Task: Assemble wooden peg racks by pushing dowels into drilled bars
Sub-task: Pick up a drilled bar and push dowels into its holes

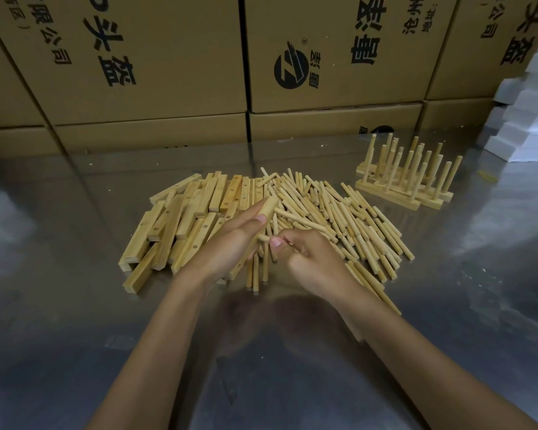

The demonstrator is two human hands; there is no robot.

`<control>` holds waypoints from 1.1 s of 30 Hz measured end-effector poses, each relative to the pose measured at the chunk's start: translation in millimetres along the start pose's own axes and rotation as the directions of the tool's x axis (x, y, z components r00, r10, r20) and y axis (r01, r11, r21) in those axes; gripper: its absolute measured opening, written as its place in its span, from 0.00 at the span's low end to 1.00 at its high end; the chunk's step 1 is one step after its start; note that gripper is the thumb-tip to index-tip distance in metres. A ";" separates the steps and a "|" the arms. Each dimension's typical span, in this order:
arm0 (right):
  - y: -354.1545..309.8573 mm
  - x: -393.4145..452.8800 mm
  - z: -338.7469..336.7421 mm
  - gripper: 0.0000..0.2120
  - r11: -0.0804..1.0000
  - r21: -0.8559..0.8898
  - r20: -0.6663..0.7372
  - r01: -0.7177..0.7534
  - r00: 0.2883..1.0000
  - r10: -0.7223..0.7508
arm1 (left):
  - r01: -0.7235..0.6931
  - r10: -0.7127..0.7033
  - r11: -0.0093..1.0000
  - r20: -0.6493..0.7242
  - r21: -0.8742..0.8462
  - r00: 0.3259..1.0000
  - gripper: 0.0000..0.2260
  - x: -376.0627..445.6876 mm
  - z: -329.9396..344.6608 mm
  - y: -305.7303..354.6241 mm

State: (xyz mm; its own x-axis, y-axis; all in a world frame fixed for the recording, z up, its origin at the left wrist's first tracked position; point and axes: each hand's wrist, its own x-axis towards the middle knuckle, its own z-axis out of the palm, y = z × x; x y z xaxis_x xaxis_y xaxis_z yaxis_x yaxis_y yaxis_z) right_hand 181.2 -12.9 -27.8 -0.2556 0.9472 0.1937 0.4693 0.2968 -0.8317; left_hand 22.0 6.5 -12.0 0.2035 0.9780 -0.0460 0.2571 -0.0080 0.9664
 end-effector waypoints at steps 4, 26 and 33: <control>-1.4 1.6 -12.2 0.19 0.942 0.280 0.161 -0.187 0.976 0.146 | -0.083 0.082 0.995 -0.015 -0.061 0.997 0.18 -0.9 2.8 2.2; 17.4 4.0 -71.8 0.12 0.877 -0.447 0.430 -0.179 0.816 0.386 | 0.063 -0.093 0.993 -0.337 -0.100 0.937 0.19 6.9 -10.9 -5.1; 16.2 8.0 -72.8 0.02 0.984 -0.040 0.367 -0.174 0.913 0.176 | 0.107 -0.137 0.988 -0.325 -0.109 0.936 0.18 6.3 -10.5 -3.9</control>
State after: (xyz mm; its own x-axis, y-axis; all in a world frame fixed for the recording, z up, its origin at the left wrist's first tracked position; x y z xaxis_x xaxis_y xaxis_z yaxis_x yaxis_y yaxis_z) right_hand 248.3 8.4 -1.9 -0.4610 0.8727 -0.1608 0.5401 0.1321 -0.8312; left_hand 12.4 14.9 -13.4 -0.1517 0.9840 -0.0934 0.1725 0.1194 0.9777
